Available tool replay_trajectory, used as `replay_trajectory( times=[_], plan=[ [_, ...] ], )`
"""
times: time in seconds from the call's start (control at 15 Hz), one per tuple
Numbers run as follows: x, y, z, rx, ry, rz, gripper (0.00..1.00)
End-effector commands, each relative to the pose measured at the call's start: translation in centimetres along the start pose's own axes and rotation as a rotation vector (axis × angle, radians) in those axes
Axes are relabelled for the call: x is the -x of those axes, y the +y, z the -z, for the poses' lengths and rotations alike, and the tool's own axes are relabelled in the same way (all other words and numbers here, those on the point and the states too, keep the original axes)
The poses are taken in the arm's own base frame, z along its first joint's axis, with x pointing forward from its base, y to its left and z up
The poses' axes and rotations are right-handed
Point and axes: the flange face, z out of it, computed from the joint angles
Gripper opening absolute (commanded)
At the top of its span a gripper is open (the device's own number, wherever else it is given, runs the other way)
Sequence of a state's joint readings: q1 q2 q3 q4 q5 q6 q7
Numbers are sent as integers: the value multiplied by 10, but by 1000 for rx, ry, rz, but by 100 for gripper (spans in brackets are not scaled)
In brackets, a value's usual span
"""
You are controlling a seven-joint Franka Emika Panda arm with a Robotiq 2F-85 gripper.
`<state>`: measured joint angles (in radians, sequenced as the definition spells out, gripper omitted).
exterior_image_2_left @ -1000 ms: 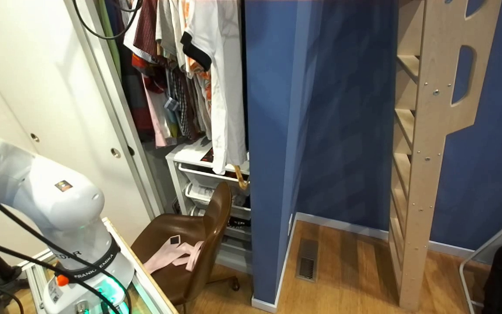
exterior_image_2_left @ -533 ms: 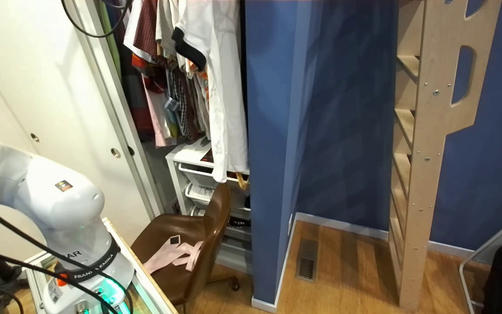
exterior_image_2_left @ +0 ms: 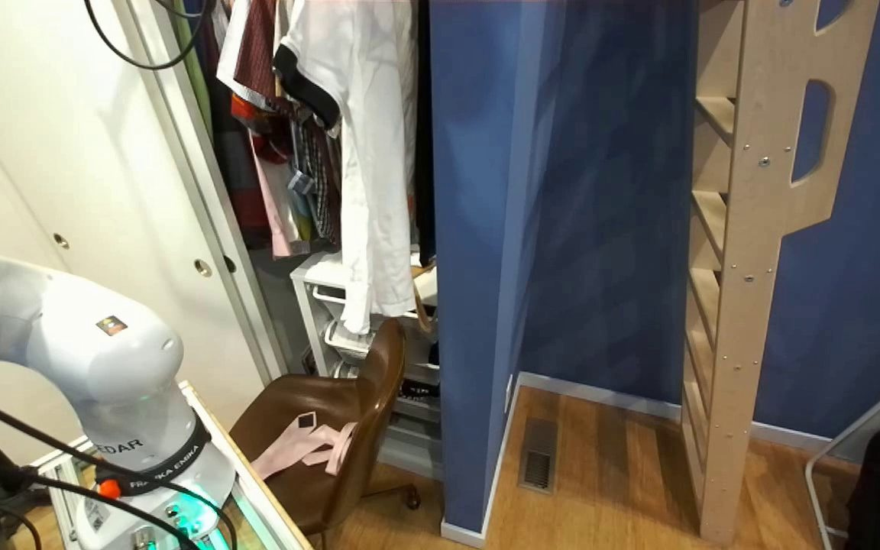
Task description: Move the white shirt on the hanger to the right pin
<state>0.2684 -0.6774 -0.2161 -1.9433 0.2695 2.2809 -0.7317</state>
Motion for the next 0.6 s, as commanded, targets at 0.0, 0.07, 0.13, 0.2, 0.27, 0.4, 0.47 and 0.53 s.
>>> replay_trajectory(
  times=[0.0,0.07,0.13,0.2,0.27,0.4,0.47,0.53],
  plan=[
    [3,3,25,-16,62,-22,6],
    [4,5,29,-13,66,-25,6],
    [5,6,32,-8,67,-29,6],
    [7,8,35,1,67,-37,6],
    [8,10,37,2,68,-44,6],
    [9,13,37,23,63,-62,6],
    [10,13,36,30,59,-69,6],
    [10,13,34,34,54,-79,6]
  ],
)
